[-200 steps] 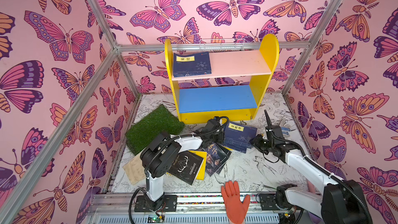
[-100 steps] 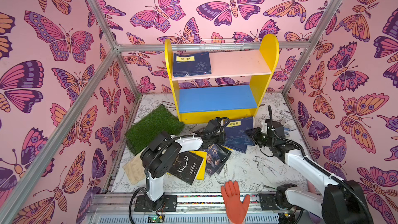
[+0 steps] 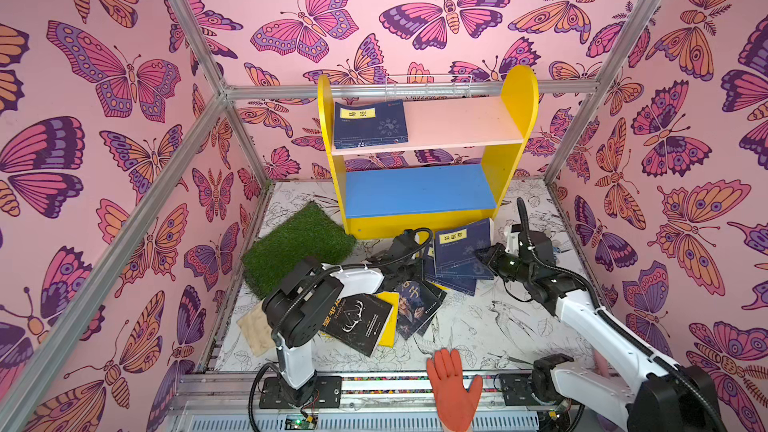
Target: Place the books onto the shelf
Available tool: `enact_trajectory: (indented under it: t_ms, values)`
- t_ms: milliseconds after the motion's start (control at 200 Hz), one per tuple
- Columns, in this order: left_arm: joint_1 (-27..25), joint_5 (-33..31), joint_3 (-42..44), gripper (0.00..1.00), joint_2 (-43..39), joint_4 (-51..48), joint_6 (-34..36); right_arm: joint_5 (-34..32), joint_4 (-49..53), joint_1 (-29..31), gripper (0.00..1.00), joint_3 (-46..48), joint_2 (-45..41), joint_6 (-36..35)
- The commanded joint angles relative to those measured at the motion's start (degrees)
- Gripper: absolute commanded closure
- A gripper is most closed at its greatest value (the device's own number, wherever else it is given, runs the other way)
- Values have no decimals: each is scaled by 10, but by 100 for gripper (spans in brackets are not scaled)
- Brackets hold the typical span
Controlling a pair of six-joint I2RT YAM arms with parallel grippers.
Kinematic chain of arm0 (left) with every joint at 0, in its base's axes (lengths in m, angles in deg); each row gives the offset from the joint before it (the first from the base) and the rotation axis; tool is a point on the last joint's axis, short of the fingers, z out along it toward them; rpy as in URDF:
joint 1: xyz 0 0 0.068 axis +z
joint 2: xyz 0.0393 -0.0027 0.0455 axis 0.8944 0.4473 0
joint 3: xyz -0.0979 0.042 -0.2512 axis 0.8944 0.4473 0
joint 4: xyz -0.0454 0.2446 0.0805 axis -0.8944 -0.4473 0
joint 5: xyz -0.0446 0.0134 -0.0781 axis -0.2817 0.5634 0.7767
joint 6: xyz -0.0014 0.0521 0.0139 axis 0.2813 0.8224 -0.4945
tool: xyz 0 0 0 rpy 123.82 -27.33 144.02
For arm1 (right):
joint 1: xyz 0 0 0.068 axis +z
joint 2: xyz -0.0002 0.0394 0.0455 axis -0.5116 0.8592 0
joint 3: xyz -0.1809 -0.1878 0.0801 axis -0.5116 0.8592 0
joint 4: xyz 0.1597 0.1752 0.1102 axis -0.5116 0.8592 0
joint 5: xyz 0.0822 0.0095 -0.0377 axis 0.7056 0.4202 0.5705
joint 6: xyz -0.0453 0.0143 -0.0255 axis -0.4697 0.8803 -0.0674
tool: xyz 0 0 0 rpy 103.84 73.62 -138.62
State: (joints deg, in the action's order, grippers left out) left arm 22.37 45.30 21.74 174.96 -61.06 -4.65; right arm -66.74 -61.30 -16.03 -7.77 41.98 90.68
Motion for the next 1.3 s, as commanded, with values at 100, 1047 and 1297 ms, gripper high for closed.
enact_trajectory:
  t_ms: [100, 1047, 1297]
  values:
    - [57, 46, 67, 75, -95, 51, -41, 19, -8, 4, 100, -48, -39, -52]
    - [112, 282, 137, 97, -149, 418, -234, 45, -237, 100, 100, -55, 52, 41]
    - [120, 272, 163, 100, -181, 437, -239, 22, -180, 69, 53, -52, 29, 23]
